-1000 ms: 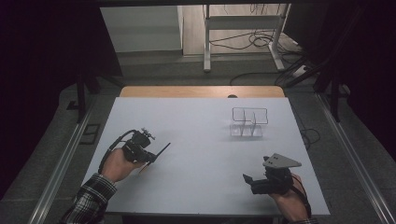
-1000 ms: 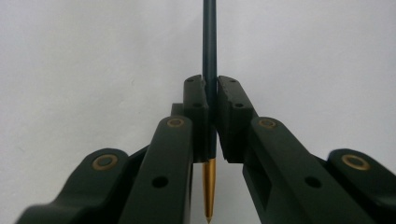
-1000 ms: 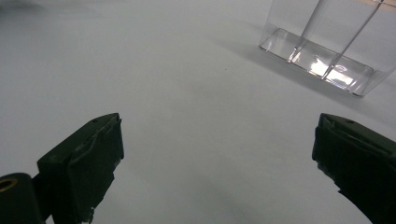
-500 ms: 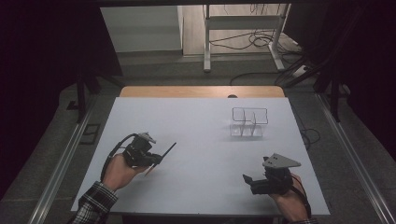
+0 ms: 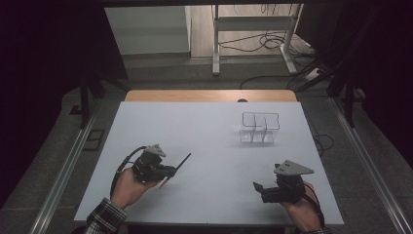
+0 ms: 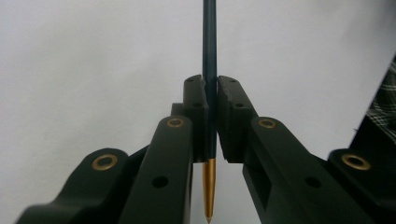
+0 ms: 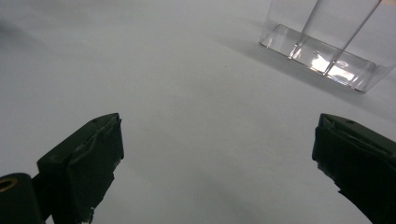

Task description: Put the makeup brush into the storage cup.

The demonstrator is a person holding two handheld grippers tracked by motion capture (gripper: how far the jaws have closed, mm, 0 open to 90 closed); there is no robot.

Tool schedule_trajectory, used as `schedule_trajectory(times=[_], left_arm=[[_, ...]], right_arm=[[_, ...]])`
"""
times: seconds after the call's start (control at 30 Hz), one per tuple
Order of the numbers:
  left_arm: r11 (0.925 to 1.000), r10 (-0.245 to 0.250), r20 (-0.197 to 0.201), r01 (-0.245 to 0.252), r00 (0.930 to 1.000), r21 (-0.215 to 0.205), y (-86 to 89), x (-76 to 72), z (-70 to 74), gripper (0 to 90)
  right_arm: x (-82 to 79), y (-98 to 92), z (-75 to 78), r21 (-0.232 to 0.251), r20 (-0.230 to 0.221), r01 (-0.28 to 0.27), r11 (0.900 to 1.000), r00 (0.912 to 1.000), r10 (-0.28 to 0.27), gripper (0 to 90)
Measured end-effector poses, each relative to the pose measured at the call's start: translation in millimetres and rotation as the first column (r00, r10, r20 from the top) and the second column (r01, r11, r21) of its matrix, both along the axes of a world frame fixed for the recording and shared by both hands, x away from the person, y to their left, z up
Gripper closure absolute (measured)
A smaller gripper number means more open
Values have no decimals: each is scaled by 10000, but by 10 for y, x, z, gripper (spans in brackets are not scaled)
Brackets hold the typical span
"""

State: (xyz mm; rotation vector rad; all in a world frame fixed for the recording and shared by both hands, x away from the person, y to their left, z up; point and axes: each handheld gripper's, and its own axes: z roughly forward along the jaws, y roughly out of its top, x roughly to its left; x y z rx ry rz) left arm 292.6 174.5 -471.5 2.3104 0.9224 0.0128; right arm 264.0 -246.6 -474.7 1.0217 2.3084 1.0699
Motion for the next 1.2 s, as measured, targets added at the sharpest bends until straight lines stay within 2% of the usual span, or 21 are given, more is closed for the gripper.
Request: schedule_trajectory(times=[0.27, 0.5, 0.6, 0.73, 0.9, 0.97, 1.03, 1.17, 1.2], left_arm=[[9989, -460, 341, 463, 9984, -78, -76, -33, -12, 835], [9974, -715, 351, 713, 9968, 55, -141, -44, -28, 835], [9974, -726, 367, 727, 9967, -8, -150, -51, -20, 835], [9966, -822, 365, 820, 9959, 57, -147, -51, -9, 835], [9956, -938, 373, 935, 9949, 93, -158, -48, 4, 835], [9954, -956, 379, 954, 9947, 79, -160, -46, 5, 835], [9949, -1011, 391, 1009, 9941, 63, -166, -40, 10, 835], [9945, -1051, 388, 1051, 9937, 35, -185, -43, 19, 835], [9935, -1135, 403, 1133, 9927, 79, -186, -41, 23, 835]], right_arm=[[5, 6, -5, 134, -15, 46, 9999, 10000, -46, 13], [10, 43, -6, 91, 82, 92, 9999, 9999, -93, 0], [9, 77, -1, 61, 154, 43, 10000, 9999, -44, 0], [-2, 142, 28, -565, 471, -230, 9981, 9986, 256, 0], [-13, 245, 51, -1429, 687, -556, 9882, 9954, 660, 0], [-15, 262, 54, -1546, 726, -590, 9862, 9948, 709, 0], [-16, 328, 64, -1904, 786, -728, 9790, 9929, 891, 3], [-17, 383, 75, -1985, 761, -840, 9765, 9920, 1008, 24], [-23, 422, 81, -2186, 776, -948, 9712, 9904, 1141, 38]])
